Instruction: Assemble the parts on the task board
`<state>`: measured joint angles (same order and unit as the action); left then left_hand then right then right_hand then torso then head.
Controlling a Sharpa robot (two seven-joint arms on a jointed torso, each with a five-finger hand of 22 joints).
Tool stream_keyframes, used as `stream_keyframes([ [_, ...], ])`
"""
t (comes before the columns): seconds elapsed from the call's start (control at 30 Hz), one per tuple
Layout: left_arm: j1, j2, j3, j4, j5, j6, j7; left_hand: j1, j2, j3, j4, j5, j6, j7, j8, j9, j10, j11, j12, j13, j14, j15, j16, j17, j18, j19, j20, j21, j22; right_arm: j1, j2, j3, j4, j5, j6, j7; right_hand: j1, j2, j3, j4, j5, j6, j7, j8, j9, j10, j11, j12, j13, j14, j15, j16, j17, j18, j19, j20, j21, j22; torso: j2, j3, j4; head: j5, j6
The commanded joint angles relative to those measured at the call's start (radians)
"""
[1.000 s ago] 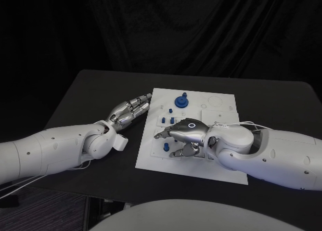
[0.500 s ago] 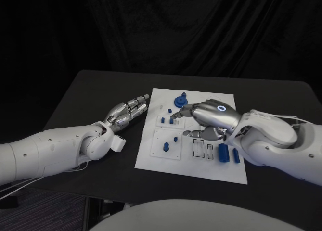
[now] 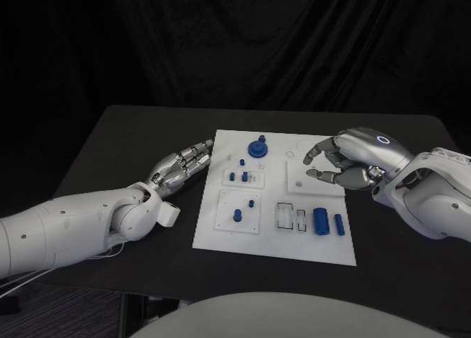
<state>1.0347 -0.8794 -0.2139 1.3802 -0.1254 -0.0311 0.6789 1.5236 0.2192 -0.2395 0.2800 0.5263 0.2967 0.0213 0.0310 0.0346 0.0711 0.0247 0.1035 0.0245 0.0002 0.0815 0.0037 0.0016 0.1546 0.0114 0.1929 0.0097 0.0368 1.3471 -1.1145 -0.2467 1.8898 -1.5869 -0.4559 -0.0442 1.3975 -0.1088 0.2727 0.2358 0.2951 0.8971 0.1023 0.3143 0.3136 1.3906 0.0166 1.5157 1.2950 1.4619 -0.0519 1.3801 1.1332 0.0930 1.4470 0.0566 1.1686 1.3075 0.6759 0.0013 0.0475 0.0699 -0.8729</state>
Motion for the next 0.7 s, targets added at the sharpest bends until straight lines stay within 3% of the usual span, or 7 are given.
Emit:
stream_keyframes([
  [0.03, -0.001, -0.002, 0.001, 0.009, -0.001, -0.041, 0.151, 0.005, -0.005, 0.002, 0.005, 0.005, 0.000, -0.013, 0.004, 0.000, 0.001, 0.001, 0.007, 0.001, 0.000, -0.017, -0.004, -0.002, 0.023, 0.001, -0.012, 0.001, -0.002, -0.025, -0.026, -0.001, 0.009, 0.017, 0.078, -0.169, -0.052, 0.001, -0.006, 0.016, 0.024, -0.001, -0.009, 0.030, 0.028, 0.089, -0.002, 0.022, 0.143, 0.026, -0.005, 0.004, 0.020, -0.021, 0.023, -0.004, 0.042, 0.167, 0.000, -0.0042, -0.0002, 0.001, 0.000],
  [0.2, -0.001, -0.006, 0.001, 0.014, -0.004, -0.054, 0.163, 0.006, -0.010, 0.000, 0.005, 0.010, 0.008, -0.010, 0.006, 0.001, 0.001, -0.002, 0.011, 0.002, 0.000, -0.032, -0.004, -0.002, 0.026, 0.000, -0.021, 0.000, -0.004, -0.060, -0.062, -0.001, 0.023, 0.017, 0.125, -0.276, -0.137, 0.004, -0.023, 0.044, 0.037, -0.039, -0.010, 0.076, 0.081, 0.163, -0.005, 0.047, 0.245, 0.045, -0.007, 0.027, 0.070, -0.031, 0.044, -0.008, 0.096, 0.181, 0.003, -0.0014, 0.0014, -0.010, 0.000],
  [0.23, -0.001, -0.007, 0.001, 0.014, -0.007, -0.055, 0.165, 0.006, -0.010, 0.000, 0.005, 0.010, 0.008, -0.010, 0.006, 0.001, 0.001, -0.002, 0.011, 0.002, 0.000, -0.032, -0.004, -0.002, 0.026, 0.000, -0.021, 0.000, -0.004, -0.066, -0.068, -0.001, 0.028, 0.017, 0.132, -0.297, -0.165, 0.002, -0.030, 0.042, 0.034, -0.063, -0.012, 0.100, 0.107, 0.180, -0.006, 0.055, 0.276, 0.049, -0.009, 0.036, 0.085, -0.033, 0.049, -0.010, 0.111, 0.185, 0.003, -0.0005, 0.0012, -0.012, 0.000],
  [0.37, -0.001, -0.008, 0.001, 0.013, -0.017, -0.056, 0.168, 0.006, -0.009, 0.000, 0.005, 0.011, 0.008, -0.010, 0.006, 0.001, 0.001, -0.002, 0.012, 0.002, 0.000, -0.033, -0.004, -0.002, 0.026, 0.000, -0.022, 0.000, -0.004, -0.083, -0.084, -0.002, 0.044, 0.017, 0.165, -0.373, -0.226, 0.005, -0.043, 0.048, 0.008, -0.077, -0.018, 0.161, 0.163, 0.180, -0.012, 0.055, 0.276, 0.055, -0.013, 0.052, 0.115, -0.040, 0.059, -0.012, 0.149, 0.193, 0.003, 0.0008, 0.0032, -0.025, 0.000],
  [0.5, -0.001, -0.007, 0.001, 0.012, -0.020, -0.055, 0.169, 0.006, -0.009, 0.000, 0.006, 0.013, 0.007, -0.010, 0.005, 0.001, 0.001, -0.002, 0.012, 0.002, 0.000, -0.033, -0.004, -0.002, 0.027, 0.000, -0.023, 0.000, -0.004, -0.098, -0.090, -0.002, 0.058, 0.017, 0.211, -0.432, -0.316, 0.010, -0.070, 0.052, -0.031, -0.082, -0.026, 0.224, 0.222, 0.180, -0.014, 0.055, 0.276, 0.059, -0.031, 0.062, 0.132, -0.043, 0.065, -0.028, 0.172, 0.198, 0.004, 0.0002, 0.0020, -0.035, 0.000],
  [0.6, -0.002, -0.007, 0.001, 0.011, -0.022, -0.054, 0.171, 0.006, -0.008, 0.001, 0.006, 0.014, 0.007, -0.010, 0.005, 0.001, 0.001, -0.001, 0.012, 0.002, 0.000, -0.032, -0.004, -0.002, 0.027, 0.000, -0.023, 0.000, -0.004, -0.108, -0.090, -0.002, 0.063, 0.017, 0.233, -0.462, -0.344, 0.020, -0.090, 0.052, -0.045, -0.075, -0.034, 0.253, 0.252, 0.180, -0.021, 0.055, 0.276, 0.061, -0.039, 0.068, 0.143, -0.045, 0.068, -0.036, 0.186, 0.201, 0.004, 0.0008, 0.0009, -0.050, 0.000],
  [0.7, -0.002, -0.007, 0.001, 0.010, -0.022, -0.052, 0.172, 0.006, -0.007, 0.001, 0.006, 0.015, 0.007, -0.010, 0.005, 0.001, 0.000, 0.000, 0.012, 0.002, 0.000, -0.032, -0.004, -0.002, 0.027, 0.000, -0.023, 0.000, -0.004, -0.117, -0.084, -0.002, 0.065, 0.017, 0.248, -0.485, -0.357, 0.026, -0.099, 0.053, -0.062, -0.074, -0.038, 0.268, 0.270, 0.180, -0.025, 0.055, 0.276, 0.063, -0.043, 0.074, 0.154, -0.047, 0.070, -0.040, 0.195, 0.203, 0.003, 0.0004, 0.0011, -0.079, 0.000],
])
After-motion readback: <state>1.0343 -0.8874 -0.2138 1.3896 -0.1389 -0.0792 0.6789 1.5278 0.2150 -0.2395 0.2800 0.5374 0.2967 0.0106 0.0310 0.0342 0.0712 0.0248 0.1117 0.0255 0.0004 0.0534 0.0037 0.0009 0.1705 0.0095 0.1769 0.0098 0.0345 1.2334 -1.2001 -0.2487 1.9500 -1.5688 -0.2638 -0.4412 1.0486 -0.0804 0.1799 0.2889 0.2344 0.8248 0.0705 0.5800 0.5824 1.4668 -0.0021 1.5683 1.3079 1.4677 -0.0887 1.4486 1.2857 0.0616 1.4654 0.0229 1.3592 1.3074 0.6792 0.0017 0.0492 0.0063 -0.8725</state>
